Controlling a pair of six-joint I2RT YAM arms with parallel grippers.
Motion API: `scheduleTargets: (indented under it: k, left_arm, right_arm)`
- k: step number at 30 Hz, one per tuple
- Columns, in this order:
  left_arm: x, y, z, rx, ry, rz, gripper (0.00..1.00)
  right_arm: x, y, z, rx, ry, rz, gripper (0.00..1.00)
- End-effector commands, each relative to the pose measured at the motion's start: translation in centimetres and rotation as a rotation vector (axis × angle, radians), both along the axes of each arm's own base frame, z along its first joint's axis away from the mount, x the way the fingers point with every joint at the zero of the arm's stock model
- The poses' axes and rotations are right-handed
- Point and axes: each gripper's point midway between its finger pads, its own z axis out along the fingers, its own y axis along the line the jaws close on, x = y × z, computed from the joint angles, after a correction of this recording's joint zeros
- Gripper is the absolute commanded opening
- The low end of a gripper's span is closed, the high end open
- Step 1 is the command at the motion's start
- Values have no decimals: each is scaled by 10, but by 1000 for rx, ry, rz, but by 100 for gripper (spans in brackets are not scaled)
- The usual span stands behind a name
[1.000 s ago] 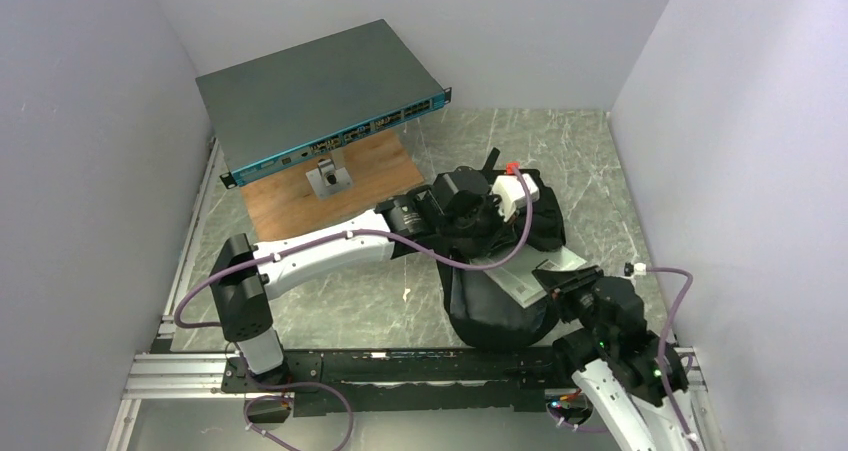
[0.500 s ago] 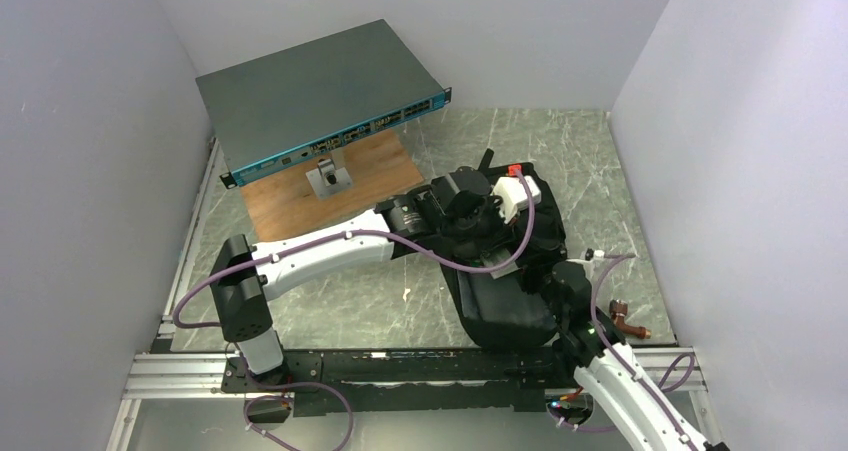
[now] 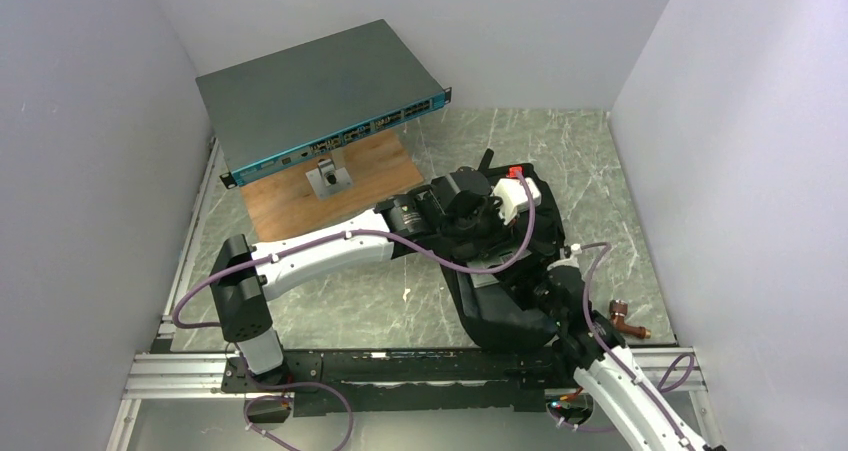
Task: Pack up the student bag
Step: Place the book in the student bag.
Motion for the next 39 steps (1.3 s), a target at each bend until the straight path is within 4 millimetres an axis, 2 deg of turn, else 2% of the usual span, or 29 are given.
scheduleTargets:
  k: [1,3,6,8,10,13,15,16,17,21,26,29,31,34,36,39]
  left_arm:
    - [-6,-9,55,-146,-63,-32,0]
    - [-9,-9,55,-157,-45,-35,0]
    - [-11,-7,54,-160,-44,-37,0]
    - [-8,-5,53,-144,-56,-25,0]
    - [-4,-3,51,-124,-67,-11,0]
    - [0,-1,47,-112,-77,14,0]
    - [-1,1,43,-109,-68,16,0]
    - [-2,2,40,-109,-66,12,0]
    - [-3,3,37,-111,-66,9,0]
    - [0,7,27,-86,-61,7,0]
    - [2,17,17,-57,-31,27,0]
    - [-5,21,10,-68,3,25,0]
    - [-12,21,0,-67,48,8,3]
    - [-24,14,-25,-58,149,-19,9]
    - [-36,9,-46,-41,244,-50,12]
    - [-55,-5,-77,-37,380,-94,15]
  right_arm:
    - [31,12,52,63,-249,7,53]
    - [48,12,70,70,-328,-28,49]
    - [70,16,77,27,-359,-45,46]
    - [76,23,79,0,-364,-12,47]
    - [76,29,77,-28,-325,31,52]
    - [52,36,67,-66,-203,142,67]
    - [29,31,54,-105,-97,186,78]
    - [13,25,40,-140,-15,206,83]
    - [2,20,36,-162,23,221,88]
    - [-31,1,41,-240,93,245,99]
    - [-53,-19,89,-278,-4,222,96]
    - [-56,-49,130,-340,-119,99,85]
    - [-54,-75,157,-401,-181,-15,81]
    - [-47,-104,195,-505,-284,-141,85]
    - [-40,-122,213,-562,-315,-231,88]
    - [-27,-131,230,-627,-353,-288,90]
